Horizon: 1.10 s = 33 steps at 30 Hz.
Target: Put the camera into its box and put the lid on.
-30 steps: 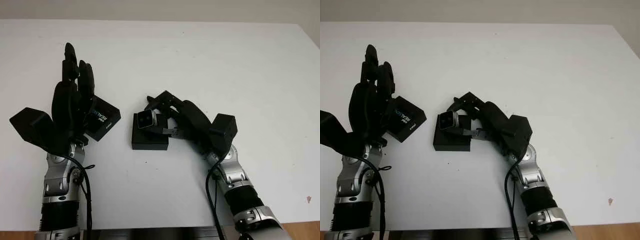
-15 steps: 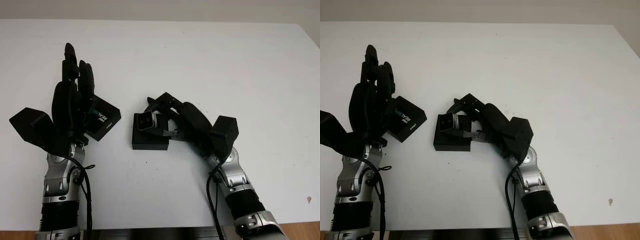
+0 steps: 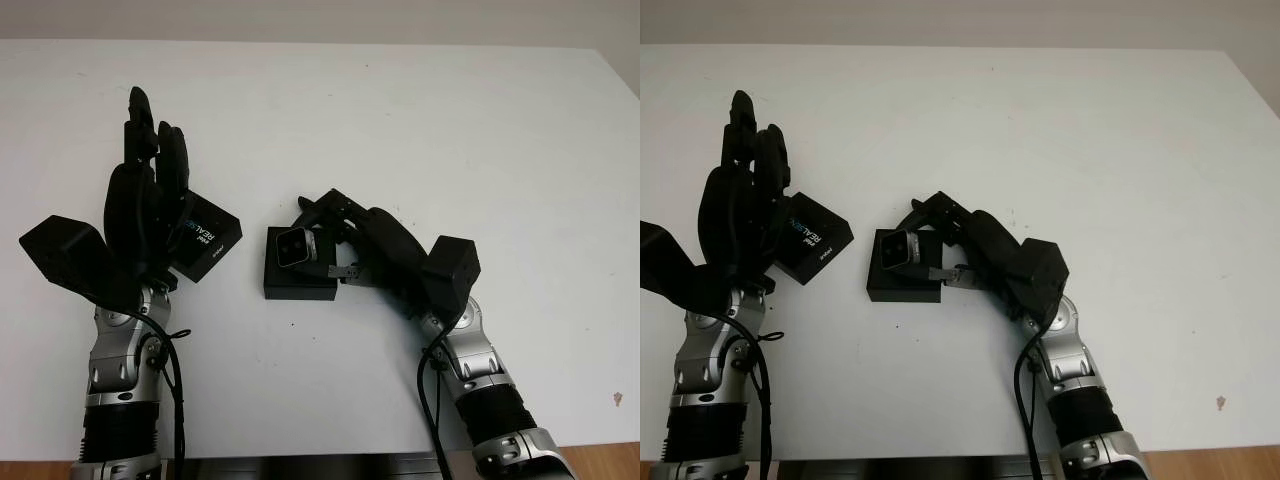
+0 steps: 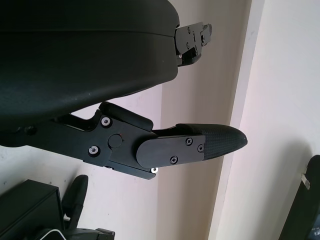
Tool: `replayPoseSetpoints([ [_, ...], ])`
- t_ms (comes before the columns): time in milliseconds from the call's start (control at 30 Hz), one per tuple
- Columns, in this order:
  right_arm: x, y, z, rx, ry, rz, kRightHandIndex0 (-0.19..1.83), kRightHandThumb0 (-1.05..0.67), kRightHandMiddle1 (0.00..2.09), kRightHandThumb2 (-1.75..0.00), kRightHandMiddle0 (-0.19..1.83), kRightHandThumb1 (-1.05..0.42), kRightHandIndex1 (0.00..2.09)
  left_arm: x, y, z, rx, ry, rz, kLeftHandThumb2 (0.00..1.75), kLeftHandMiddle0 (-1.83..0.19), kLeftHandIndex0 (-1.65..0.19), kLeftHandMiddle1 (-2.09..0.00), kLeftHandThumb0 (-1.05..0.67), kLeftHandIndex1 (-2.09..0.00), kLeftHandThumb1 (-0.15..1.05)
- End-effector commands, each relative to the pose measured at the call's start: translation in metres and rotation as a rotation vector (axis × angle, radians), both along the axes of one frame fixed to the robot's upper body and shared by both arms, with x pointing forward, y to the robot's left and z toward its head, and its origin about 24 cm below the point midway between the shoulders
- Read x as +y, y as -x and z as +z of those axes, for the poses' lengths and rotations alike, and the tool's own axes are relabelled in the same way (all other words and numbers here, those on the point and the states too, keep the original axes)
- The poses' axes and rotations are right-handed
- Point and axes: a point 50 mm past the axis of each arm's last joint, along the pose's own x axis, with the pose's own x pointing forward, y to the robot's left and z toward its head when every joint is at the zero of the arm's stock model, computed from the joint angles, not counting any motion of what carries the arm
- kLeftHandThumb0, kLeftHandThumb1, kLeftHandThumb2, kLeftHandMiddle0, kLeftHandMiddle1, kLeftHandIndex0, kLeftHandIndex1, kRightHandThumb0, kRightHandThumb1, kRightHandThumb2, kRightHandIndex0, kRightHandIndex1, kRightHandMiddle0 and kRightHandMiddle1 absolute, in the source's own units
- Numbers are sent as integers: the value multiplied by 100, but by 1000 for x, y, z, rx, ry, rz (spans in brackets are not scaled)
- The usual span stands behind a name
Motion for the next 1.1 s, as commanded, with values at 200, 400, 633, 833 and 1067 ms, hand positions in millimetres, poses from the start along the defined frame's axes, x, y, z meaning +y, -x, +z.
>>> replayPoseSetpoints([
  [200, -1, 5, -16, 73, 17, -28, 19, -38, 187, -6, 23, -102, 0, 0, 1, 3, -16, -6, 0, 47, 19, 19, 0, -70, 0, 105],
  [400, 3, 6, -21, 74, 28, -30, 20, -40, 186, -6, 23, -102, 0, 0, 2, 3, -11, -4, -3, 49, 19, 19, 0, -70, 0, 105],
  [633, 5, 8, -22, 38, 53, -14, 19, -42, 185, -5, 25, -102, 0, 0, 1, 3, -13, -5, 4, 48, 19, 19, 0, -70, 0, 105],
  [833, 5, 10, -20, -37, 116, 2, 20, -43, 185, -5, 29, -101, 0, 0, 1, 3, -14, 2, 3, 46, 19, 19, 0, -70, 0, 105],
  [1067, 4, 15, -13, -109, 173, 27, 19, -39, 182, -4, 30, -99, 0, 0, 2, 3, -18, 1, 7, 47, 19, 19, 0, -69, 0, 105],
])
